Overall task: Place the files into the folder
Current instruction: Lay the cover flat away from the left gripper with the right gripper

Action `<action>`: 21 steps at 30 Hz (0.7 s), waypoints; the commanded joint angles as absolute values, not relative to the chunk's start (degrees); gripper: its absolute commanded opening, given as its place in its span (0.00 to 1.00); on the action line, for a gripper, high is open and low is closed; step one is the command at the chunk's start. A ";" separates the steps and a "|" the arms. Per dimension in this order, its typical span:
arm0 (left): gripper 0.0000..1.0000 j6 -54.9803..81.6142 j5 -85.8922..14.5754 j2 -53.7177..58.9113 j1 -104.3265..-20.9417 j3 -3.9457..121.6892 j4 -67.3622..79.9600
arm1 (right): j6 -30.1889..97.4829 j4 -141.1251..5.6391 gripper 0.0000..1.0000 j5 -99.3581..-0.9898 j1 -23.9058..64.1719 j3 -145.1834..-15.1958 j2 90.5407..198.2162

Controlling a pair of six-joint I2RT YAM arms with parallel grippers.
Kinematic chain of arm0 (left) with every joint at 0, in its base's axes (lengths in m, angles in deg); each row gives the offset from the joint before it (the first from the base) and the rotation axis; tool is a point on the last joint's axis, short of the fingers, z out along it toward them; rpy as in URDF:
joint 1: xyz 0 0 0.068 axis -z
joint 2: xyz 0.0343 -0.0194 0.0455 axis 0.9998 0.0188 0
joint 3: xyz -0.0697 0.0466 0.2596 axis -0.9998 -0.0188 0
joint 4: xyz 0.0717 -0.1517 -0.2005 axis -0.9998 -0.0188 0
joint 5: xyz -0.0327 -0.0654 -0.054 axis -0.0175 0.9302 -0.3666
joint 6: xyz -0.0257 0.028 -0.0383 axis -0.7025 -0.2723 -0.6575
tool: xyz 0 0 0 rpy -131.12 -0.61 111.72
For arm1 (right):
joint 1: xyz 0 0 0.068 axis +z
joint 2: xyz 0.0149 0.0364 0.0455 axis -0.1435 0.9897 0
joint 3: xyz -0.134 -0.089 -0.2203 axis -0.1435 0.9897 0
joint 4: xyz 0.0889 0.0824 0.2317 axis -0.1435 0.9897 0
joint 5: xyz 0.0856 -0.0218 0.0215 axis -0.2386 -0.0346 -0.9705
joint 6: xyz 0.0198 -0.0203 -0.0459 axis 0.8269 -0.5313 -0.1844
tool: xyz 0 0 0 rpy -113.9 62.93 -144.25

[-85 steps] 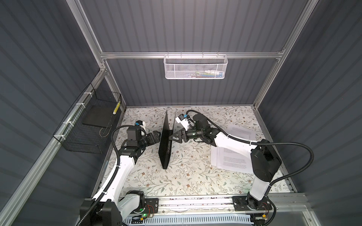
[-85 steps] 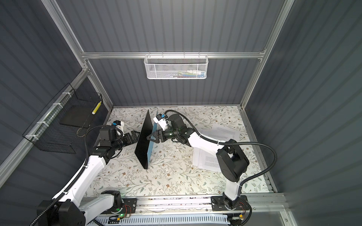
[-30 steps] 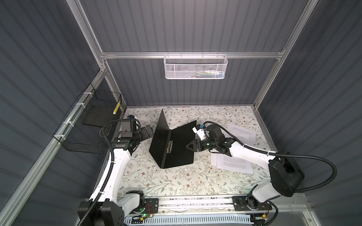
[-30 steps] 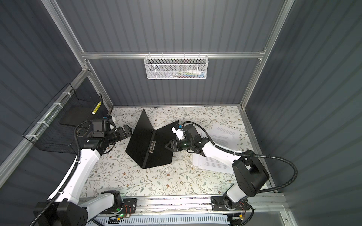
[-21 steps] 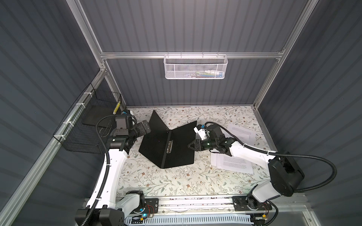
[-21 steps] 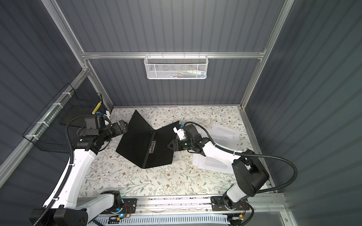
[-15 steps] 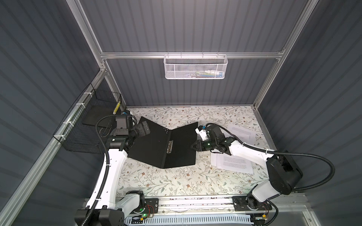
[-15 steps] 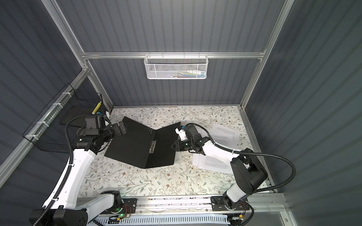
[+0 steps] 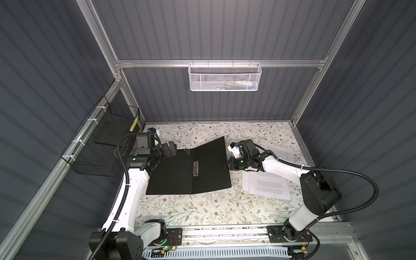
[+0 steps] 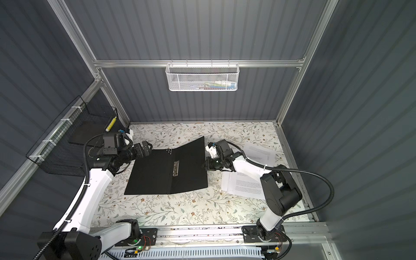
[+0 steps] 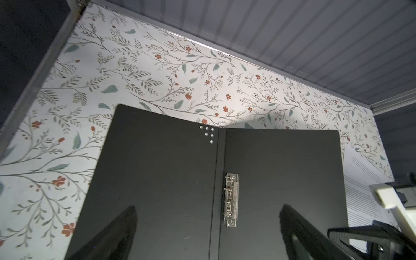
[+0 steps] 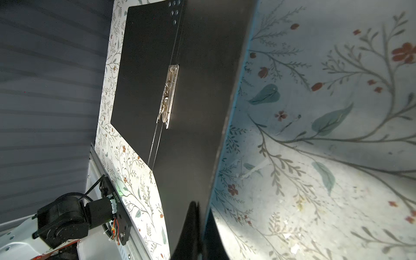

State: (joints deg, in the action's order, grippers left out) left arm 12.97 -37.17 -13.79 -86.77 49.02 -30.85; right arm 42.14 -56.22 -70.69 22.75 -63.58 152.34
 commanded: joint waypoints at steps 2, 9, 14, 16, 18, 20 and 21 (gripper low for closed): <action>0.99 11.51 -33.72 -14.36 -86.99 46.64 -28.31 | 33.33 -50.21 0.00 -70.71 21.04 -66.17 155.24; 0.99 11.16 -35.02 -15.69 -86.93 43.95 -28.39 | 29.19 -48.47 0.00 -74.48 17.24 -68.01 159.99; 0.99 10.06 -33.54 -14.64 -86.81 41.65 -26.30 | 27.18 -46.97 0.00 -74.46 16.16 -68.69 162.27; 0.99 10.86 -34.36 -14.50 -86.81 41.68 -26.88 | 28.06 -47.55 0.00 -74.34 15.33 -68.58 163.02; 0.99 11.18 -35.80 -14.71 -86.81 42.37 -27.94 | 28.60 -47.91 0.00 -74.81 15.03 -68.74 163.61; 0.99 11.33 -36.27 -15.26 -86.81 42.40 -28.03 | 28.23 -47.76 0.00 -73.49 14.94 -68.51 163.86; 0.99 11.34 -36.36 -15.37 -86.81 42.32 -28.08 | 28.00 -47.36 0.00 -72.43 14.73 -68.50 164.02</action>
